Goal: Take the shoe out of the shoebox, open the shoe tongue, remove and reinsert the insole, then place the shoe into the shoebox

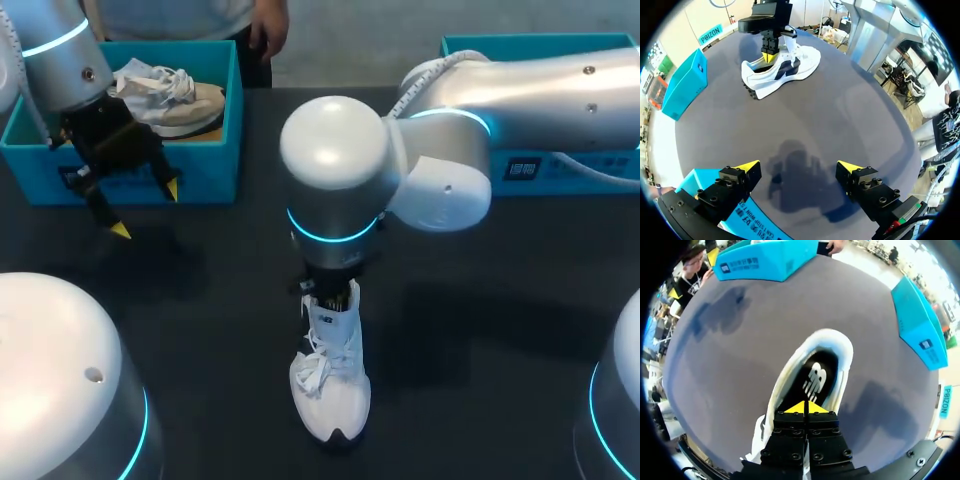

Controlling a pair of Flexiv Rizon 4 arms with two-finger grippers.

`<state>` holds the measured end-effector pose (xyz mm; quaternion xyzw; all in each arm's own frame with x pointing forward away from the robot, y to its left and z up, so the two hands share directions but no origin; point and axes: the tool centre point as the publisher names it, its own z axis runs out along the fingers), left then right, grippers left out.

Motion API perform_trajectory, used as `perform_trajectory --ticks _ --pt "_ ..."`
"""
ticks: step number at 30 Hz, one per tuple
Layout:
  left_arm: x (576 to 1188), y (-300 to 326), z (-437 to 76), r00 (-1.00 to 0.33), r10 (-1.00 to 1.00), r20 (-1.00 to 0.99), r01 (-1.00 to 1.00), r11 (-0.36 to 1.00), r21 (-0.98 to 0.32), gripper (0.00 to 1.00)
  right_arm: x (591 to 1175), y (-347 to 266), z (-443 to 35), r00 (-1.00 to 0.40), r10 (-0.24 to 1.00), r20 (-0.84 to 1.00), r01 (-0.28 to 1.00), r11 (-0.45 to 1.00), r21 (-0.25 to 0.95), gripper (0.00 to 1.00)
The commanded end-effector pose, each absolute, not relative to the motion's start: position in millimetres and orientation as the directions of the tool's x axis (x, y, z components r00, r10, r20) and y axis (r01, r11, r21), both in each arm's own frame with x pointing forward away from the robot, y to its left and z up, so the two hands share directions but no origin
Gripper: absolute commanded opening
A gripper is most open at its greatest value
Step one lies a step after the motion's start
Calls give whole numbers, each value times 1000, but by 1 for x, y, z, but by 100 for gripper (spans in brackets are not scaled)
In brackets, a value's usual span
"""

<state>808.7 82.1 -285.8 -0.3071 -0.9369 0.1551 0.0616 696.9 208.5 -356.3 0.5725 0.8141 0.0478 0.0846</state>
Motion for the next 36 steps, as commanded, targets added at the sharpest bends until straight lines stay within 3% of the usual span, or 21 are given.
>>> perform_trajectory --ticks 1,7,10,16,22,26,27,31,36 --pt "807 83 -286 -804 594 18 557 764 -326 100 689 210 -356 -304 946 -109 938 318 140 0" --pt "807 83 -286 -804 594 18 557 764 -326 100 683 211 -355 -277 955 -110 955 286 79 1" --pt "807 83 -286 -804 594 18 557 764 -326 100 684 214 -352 -276 955 -107 957 283 61 15" --pt "807 83 -286 -804 594 18 557 764 -326 100 692 222 -355 -286 953 -99 956 291 43 8" --pt "807 83 -286 -804 594 18 557 764 -326 100 687 221 -361 -243 965 -99 969 246 24 15" --pt "807 83 -286 -804 594 18 557 764 -326 100 683 223 -361 -207 973 -100 978 209 13 46" --pt "807 83 -286 -804 594 18 557 764 -326 100 682 223 -361 -199 975 -100 979 201 14 49" --pt "807 83 -286 -804 594 18 557 764 -326 100 678 224 -360 -174 979 -104 984 176 7 100" --pt "807 83 -286 -804 594 18 557 764 -326 100 673 227 -354 -153 980 -124 988 155 9 100"
